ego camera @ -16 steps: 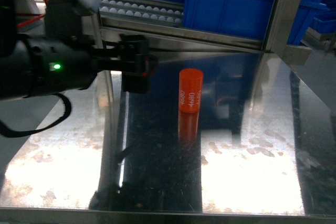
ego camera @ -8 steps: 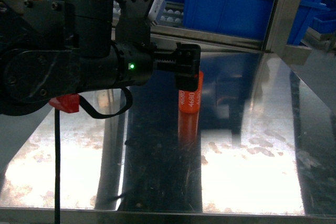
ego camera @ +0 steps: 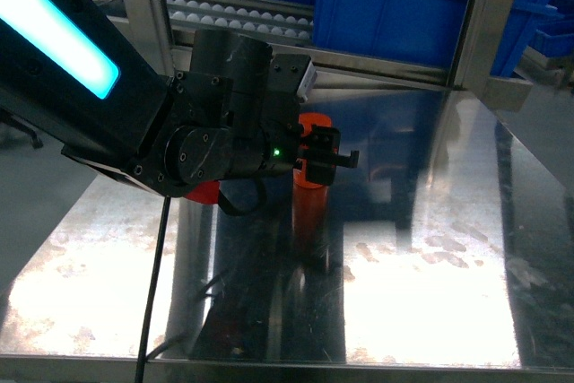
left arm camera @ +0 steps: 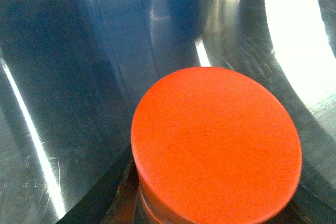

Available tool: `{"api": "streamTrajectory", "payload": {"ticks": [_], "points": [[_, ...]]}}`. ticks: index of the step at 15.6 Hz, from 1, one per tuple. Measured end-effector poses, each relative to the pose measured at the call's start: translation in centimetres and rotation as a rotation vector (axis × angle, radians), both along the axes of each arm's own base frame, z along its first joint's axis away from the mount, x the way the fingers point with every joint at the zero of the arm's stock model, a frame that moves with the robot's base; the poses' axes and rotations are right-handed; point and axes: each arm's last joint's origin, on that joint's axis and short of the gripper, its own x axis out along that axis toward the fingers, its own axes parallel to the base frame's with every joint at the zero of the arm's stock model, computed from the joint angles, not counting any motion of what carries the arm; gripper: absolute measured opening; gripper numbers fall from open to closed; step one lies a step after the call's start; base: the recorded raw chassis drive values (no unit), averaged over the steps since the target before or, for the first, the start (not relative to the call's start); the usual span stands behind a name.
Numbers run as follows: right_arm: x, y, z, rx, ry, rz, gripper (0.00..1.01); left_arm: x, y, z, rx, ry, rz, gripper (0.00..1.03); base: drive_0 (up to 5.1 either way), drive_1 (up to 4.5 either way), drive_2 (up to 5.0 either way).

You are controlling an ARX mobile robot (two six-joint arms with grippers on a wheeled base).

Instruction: Pick capacitor and pack into box

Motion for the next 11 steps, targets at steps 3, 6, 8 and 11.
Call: {"api": "streamTrajectory", "payload": {"ticks": [3, 6, 8, 11], "points": [[0.0, 0.0, 0.0, 0.0, 0.0, 0.0, 0.98, -0.6, 1.4, 1.3, -0.004, -0.017, 0.044, 0.46, 0.0, 0.0, 0.0], [0.0, 0.0, 0.0, 0.0, 0.0, 0.0, 0.98, -2.7, 4.9, 7.0, -0.062, -0.154, 0.153, 0.45, 0.0, 0.0, 0.0], [0.0, 0.0, 0.0, 0.0, 0.0, 0.0, 0.98, -6.5, 8.9, 12.3, -0.113, -0.316, 0.256, 0.45, 0.0, 0.0, 0.0], [0.0, 0.0, 0.0, 0.0, 0.0, 0.0, 0.98, -13.9, 12.9, 13.7, -0.115, -0.364, 0.339, 0.45, 0.0, 0.0, 0.0]]}}
